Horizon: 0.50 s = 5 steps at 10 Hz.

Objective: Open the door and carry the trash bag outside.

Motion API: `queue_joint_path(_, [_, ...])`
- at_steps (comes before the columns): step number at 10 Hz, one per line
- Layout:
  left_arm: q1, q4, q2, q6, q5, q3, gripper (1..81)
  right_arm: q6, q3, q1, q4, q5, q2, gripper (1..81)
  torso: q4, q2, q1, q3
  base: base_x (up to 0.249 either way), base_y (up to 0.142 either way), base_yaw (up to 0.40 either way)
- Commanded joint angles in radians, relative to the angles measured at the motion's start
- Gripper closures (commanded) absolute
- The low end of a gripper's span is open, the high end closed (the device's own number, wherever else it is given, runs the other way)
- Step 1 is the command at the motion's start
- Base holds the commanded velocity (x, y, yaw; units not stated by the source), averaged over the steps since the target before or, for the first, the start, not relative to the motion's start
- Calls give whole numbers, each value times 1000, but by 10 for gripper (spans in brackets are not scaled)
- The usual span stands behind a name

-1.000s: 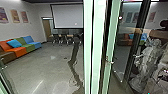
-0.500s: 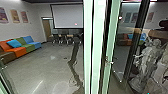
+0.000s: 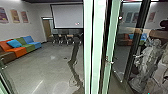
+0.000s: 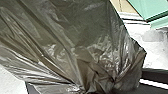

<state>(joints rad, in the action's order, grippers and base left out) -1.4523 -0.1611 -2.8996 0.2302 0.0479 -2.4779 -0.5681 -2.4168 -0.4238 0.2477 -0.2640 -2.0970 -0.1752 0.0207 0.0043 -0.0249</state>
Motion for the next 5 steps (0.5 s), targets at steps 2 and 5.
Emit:
queue_joint_path(2, [56, -6, 9, -2, 53, 14, 811, 19, -104, 150, 84, 60, 55, 10, 0, 0, 0, 0, 0, 0, 0])
queue_joint_path(5, [56, -8, 9, -2, 53, 14, 811, 20, -293, 153, 137, 169, -12, 10, 0, 0, 0, 0, 0, 0, 0])
